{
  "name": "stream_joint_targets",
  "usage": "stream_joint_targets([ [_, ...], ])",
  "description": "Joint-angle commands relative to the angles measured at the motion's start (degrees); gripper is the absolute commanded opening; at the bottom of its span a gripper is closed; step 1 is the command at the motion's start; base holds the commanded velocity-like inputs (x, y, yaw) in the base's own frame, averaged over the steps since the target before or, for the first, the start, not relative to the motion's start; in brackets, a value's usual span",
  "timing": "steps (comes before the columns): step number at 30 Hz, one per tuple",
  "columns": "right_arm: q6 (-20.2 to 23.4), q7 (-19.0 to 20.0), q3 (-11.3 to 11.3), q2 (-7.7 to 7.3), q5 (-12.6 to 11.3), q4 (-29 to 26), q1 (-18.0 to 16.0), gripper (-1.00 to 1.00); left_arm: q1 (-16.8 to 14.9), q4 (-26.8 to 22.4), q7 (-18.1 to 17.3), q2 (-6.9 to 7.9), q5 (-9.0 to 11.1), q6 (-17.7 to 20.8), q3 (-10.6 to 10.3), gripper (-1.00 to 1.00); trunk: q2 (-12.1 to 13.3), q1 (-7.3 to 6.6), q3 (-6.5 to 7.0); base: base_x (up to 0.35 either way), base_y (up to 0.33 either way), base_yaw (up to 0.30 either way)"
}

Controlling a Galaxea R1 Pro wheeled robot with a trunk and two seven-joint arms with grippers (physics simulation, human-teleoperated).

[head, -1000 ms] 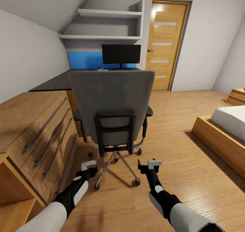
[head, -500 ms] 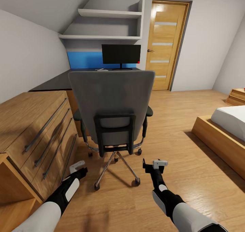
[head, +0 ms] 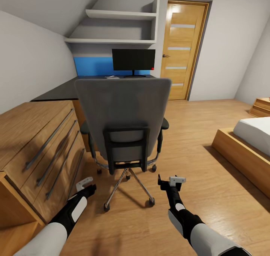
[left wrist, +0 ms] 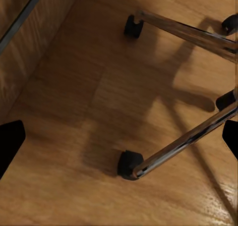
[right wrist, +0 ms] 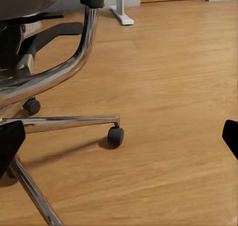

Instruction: In the bedroom, organize the workspace by keeping the computer under the desk, ensuring the monitor is on the desk, placing the keyboard on the desk next to the monitor, placing the mouse on the desk next to the keyboard, moving the folder from the swivel chair onto the desk next to the mouse, stacking the notebook on top of the folder with the pen on top of the notebook, and positioning the swivel chair next to the desk.

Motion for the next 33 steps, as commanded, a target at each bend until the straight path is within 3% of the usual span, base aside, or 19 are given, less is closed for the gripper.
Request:
stream_joint_targets([
  [1,-0.2,-0.3,0.5,-0.09,-0.5,0.0,-0.1,1.00,0.0,-0.1,0.1,-0.01,0.6,0.3,0.0,1.00,0.0,0.01,-0.05,0.245,0.000,0.000],
  [10,-0.2,-0.4,0.3,-0.94,-0.5,0.0,-0.1,1.00,0.0,-0.1,-0.9,-0.08,0.6,0.3,0.1,1.00,0.0,0.01,-0.05,0.206,0.000,0.000],
  [33,-0.4,-0.2,-0.2,-0.98,-0.4,-0.1,-0.1,1.00,0.0,-0.1,-1.1,-0.11,0.6,0.0,0.1,1.00,0.0,0.01,-0.05,0.110,0.000,0.000],
])
